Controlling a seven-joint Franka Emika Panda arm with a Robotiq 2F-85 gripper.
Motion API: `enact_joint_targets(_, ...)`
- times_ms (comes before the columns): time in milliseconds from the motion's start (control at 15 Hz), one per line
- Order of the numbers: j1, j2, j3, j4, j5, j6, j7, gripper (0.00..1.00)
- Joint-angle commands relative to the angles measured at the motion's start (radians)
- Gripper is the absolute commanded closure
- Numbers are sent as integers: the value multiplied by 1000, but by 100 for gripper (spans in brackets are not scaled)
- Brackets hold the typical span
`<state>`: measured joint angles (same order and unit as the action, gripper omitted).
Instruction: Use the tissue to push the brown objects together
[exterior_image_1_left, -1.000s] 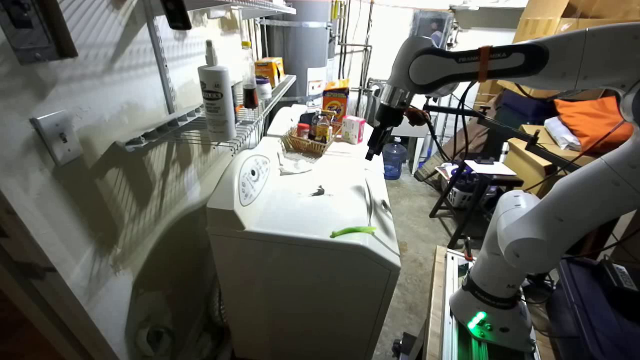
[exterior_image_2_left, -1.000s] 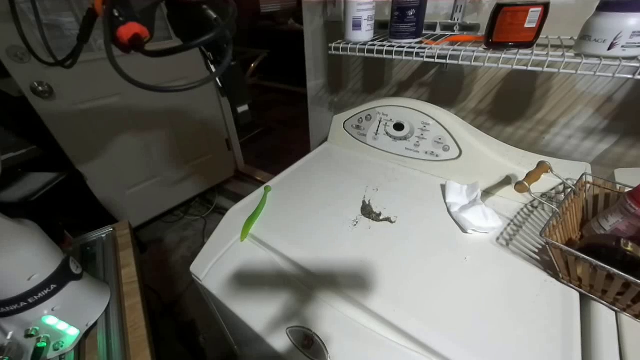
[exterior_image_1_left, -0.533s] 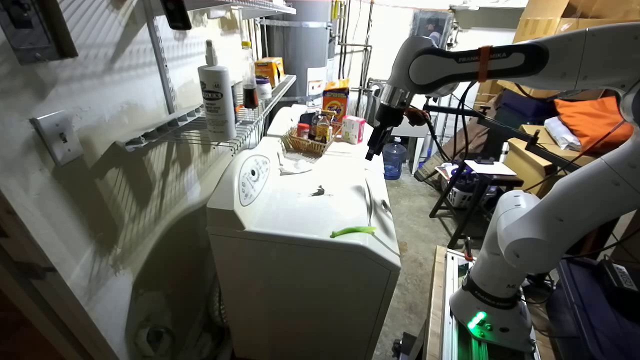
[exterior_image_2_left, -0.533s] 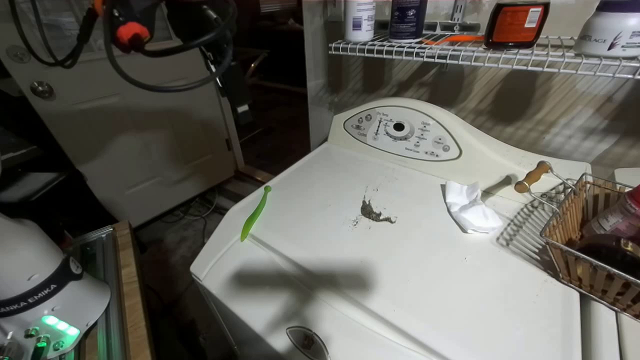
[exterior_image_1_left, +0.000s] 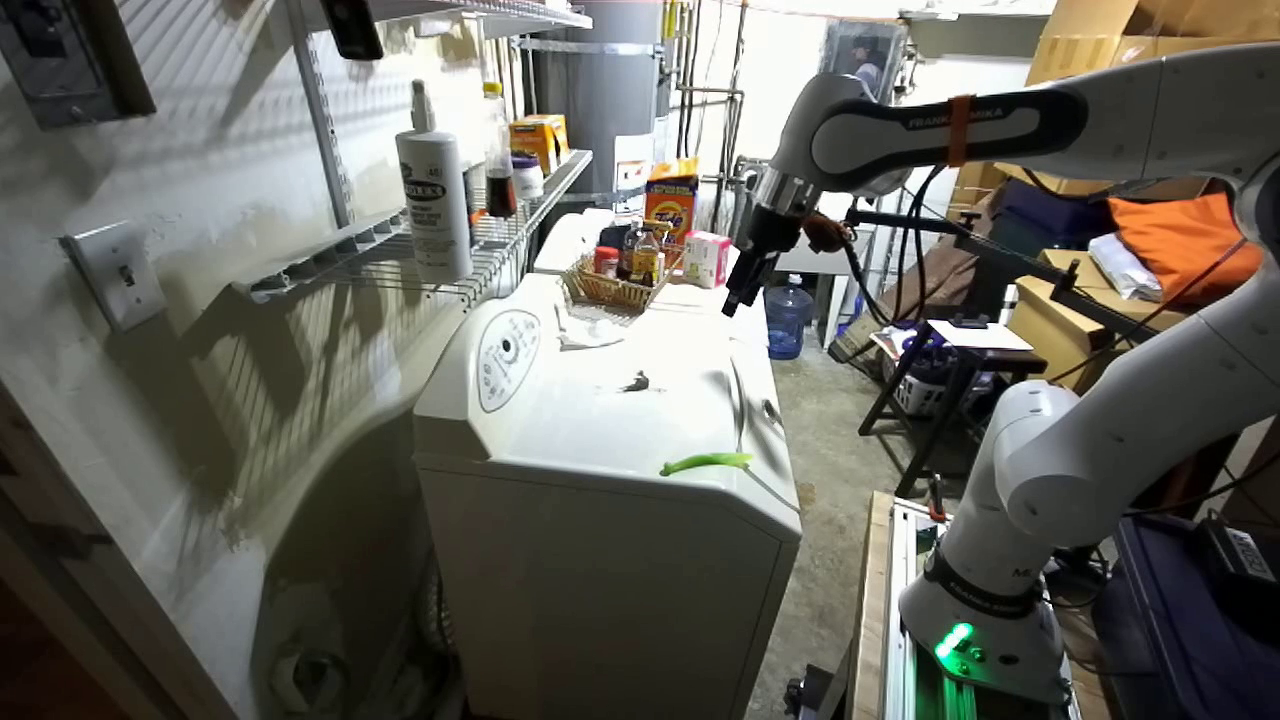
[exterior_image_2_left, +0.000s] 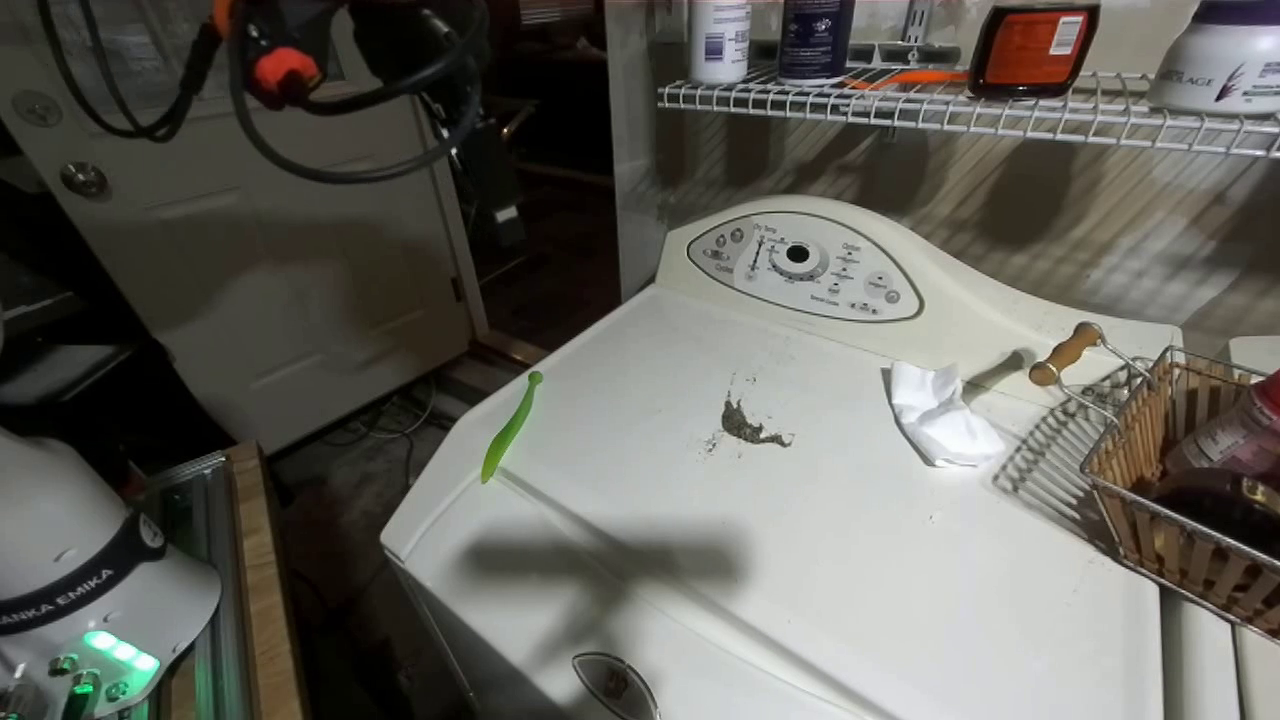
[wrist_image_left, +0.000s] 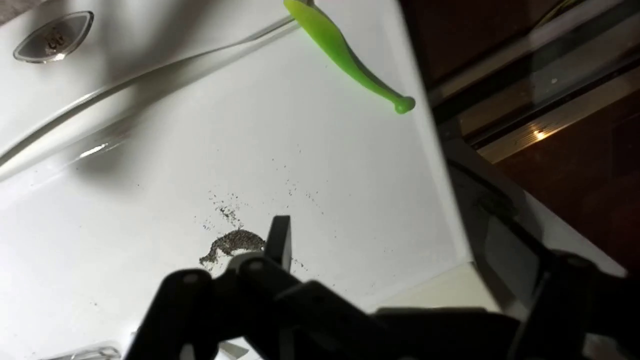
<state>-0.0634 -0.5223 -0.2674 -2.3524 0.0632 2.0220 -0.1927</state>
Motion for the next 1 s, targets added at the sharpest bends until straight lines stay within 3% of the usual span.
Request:
enact_joint_targets(0, -24, 176, 23, 100, 17, 126, 54, 0)
enact_joint_targets(267, -32, 403, 23, 246, 25, 278, 120, 0)
enact_joint_targets(467, -47, 569, 31, 382, 23, 323, 168, 0)
enact_joint_targets(867, -110, 833, 65, 658, 101, 344, 136, 0)
enact_joint_targets(933, -97, 746, 63, 546, 41, 343, 158, 0)
